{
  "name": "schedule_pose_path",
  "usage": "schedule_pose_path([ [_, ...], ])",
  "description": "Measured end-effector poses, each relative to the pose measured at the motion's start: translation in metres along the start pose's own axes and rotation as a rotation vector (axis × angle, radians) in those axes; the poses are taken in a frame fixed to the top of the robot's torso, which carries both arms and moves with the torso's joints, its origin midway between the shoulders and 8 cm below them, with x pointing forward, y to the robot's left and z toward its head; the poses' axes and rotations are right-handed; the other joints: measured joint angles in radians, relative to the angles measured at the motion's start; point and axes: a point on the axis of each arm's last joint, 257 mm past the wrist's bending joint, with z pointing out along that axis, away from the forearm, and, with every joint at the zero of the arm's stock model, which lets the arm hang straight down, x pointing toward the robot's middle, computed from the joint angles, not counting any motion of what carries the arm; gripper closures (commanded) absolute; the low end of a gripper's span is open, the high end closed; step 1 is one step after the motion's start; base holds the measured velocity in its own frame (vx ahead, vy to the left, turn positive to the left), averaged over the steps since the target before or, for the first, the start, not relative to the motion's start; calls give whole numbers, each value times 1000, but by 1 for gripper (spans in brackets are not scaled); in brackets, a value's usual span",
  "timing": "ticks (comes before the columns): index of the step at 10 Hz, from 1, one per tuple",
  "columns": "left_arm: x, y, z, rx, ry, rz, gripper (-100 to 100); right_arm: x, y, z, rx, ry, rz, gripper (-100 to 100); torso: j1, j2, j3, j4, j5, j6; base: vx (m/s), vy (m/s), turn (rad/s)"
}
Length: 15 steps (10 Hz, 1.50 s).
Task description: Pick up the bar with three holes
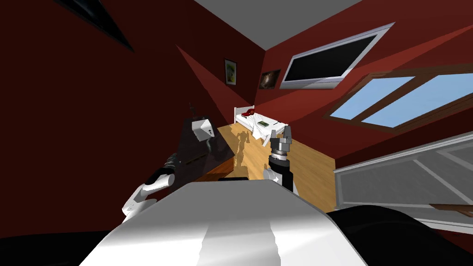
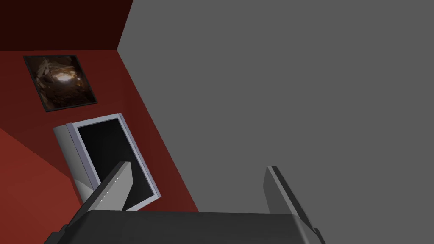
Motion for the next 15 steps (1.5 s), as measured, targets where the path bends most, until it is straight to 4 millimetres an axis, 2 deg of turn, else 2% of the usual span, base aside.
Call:
schedule_pose_path([
  [2,-16,16,0,-47,-21,-7,-100,0,0,0,0,0,0,0,1,0,0,0,0,-2,-1,-4,-149],
  [3,-31,21,4,-73,-38,-17,-100,0,0,0,0,0,0,0,0,0,0,0,0,0,-2,3,-189],
  [4,-38,31,6,-103,-53,-27,-100,0,0,0,0,0,0,0,1,0,0,0,0,-1,-2,-4,-355],
  [7,-75,63,3,-209,-110,-69,-100,0,0,0,0,0,0,0,1,0,0,0,0,0,-2,4,-193],
  [15,-132,128,-12,-423,-211,-177,-100,0,0,0,0,0,0,0,1,0,0,0,0,0,-1,8,-174],
])
